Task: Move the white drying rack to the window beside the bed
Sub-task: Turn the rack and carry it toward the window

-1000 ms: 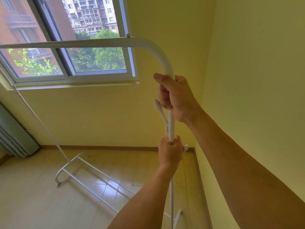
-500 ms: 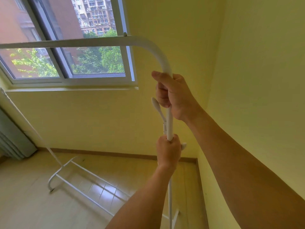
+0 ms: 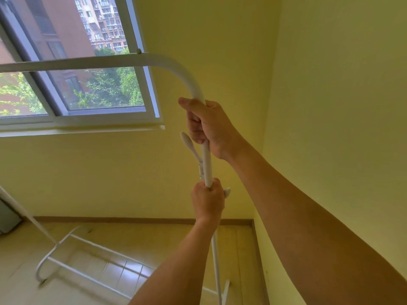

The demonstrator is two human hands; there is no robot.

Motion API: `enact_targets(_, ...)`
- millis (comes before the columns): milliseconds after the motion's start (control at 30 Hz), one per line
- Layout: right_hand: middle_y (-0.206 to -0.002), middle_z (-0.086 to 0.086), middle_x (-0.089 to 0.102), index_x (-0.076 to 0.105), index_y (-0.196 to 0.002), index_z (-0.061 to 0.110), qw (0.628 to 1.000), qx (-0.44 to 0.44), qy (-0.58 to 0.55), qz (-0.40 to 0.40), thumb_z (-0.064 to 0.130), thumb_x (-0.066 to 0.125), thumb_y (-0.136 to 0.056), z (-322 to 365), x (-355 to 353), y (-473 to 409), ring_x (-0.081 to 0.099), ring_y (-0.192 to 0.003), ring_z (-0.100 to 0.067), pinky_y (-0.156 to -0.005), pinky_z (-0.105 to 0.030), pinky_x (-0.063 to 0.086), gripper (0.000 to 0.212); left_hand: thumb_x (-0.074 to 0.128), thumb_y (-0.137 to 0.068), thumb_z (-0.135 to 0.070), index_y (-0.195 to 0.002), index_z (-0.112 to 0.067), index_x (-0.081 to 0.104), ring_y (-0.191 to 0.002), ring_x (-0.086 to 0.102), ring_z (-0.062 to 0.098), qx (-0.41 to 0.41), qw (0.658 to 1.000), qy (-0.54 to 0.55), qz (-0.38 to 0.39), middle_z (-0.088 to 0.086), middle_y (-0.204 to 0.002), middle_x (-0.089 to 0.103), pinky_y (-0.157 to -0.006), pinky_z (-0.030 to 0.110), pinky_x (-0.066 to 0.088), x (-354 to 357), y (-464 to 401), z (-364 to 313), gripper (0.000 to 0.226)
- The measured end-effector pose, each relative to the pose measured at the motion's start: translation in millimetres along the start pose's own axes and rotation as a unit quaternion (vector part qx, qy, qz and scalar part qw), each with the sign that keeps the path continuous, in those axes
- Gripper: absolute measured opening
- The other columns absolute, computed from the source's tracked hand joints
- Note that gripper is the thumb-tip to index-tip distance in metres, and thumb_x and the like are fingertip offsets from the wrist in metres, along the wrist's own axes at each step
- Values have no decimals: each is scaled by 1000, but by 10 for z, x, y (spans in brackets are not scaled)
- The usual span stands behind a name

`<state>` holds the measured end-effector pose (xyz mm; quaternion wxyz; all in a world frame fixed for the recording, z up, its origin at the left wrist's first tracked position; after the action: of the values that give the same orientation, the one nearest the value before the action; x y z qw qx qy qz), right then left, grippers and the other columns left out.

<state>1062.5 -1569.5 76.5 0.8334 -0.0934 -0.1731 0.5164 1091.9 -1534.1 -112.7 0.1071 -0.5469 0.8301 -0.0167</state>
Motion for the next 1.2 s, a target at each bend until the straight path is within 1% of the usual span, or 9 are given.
enact_targets(100, -45, 5, 23, 27, -52, 20, 1000, 2, 1, -5, 20, 59, -93, -39, -82, -157, 16, -41, -14, -39, -25, 19, 52, 47, -87, -24, -57, -5, 54, -32, 49, 13, -6, 1000, 0, 3, 3, -42, 51, -29, 23, 39, 88, -154, 22, 36)
enact_targets(233, -44, 5, 22, 27, -52, 20, 1000, 6, 1, -4, 20, 58, -94, -123, -161, -387, 16, -40, -14, -39, -24, 18, 52, 46, -84, -27, -64, 7, 57, -35, 49, 15, -10, 1000, 5, 5, 7, -46, 52, -29, 25, 40, 183, -370, 37, 41)
enact_targets(333, -45, 5, 22, 27, -53, 21, 1000, 3, 2, -6, 22, 58, -93, -197, -235, -587, 15, -41, -15, -39, -24, 17, 51, 45, -81, -31, -60, 2, 56, -34, 50, 14, -3, 1000, 5, 18, 5, -45, 53, -30, 27, 41, 263, -569, 68, 41)
enact_targets(433, -46, 4, 22, 26, -54, 20, 1000, 0, 9, -8, 23, 58, -92, -242, -348, -785, 15, -43, -17, -40, -26, 16, 50, 43, -79, -38, -56, -6, 54, -37, 51, 17, 2, 999, 7, 39, 5, -45, 53, -33, 31, 43, 374, -757, 86, 41)
enact_targets(600, -45, 5, 24, 28, -53, 21, 999, -5, 17, -29, 26, 59, -90, -334, -638, -1134, 17, -40, -16, -40, -25, 18, 49, 40, -77, -41, -59, 1, 52, -42, 50, 23, 4, 998, 2, 59, 8, -48, 53, -35, 42, 46, 653, -1124, 96, 47)
enact_targets(700, -44, 6, 24, 29, -52, 21, 999, -3, 15, -30, 27, 59, -90, -367, -807, -1363, 17, -39, -15, -40, -25, 18, 49, 41, -77, -43, -55, -11, 50, -43, 51, 24, 2, 998, -2, 66, 8, -48, 54, -39, 37, 46, 812, -1323, 71, 40)
enact_targets(900, -44, 5, 24, 28, -53, 21, 1000, 9, 11, -14, 25, 58, -91, -501, -1039, -1881, 17, -39, -14, -40, -26, 16, 49, 43, -79, -38, -54, -13, 49, -43, 53, 25, 0, 999, -17, 35, 9, -50, 56, -37, 48, 50, 1044, -1818, 27, 36)
enact_targets(1033, -46, 4, 23, 27, -55, 20, 1000, 12, 4, 2, 25, 58, -92, -578, -1158, -2189, 16, -41, -15, -41, -27, 16, 49, 45, -81, -37, -54, -13, 49, -42, 53, 23, -1, 1000, -16, 21, 7, -48, 56, -35, 50, 48, 1153, -2097, 22, 36)
enact_targets(1200, -47, 5, 21, 25, -58, 21, 1000, 5, -15, 15, 26, 59, -90, -704, -1254, -2523, 12, -46, -18, -40, -25, 16, 46, 45, -79, -39, -54, -10, 50, -43, 52, 25, 10, 1000, -17, 5, 10, -49, 53, -36, 52, 46, 1276, -2404, 62, 39)
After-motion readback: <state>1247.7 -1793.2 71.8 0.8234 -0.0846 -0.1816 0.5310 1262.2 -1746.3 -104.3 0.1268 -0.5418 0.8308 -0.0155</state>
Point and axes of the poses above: each hand's wrist, its own y-axis away from the middle knuckle, its own x-axis out of the palm, z = x × y, the point moved 3 cm from there along -y, towards the middle knuckle
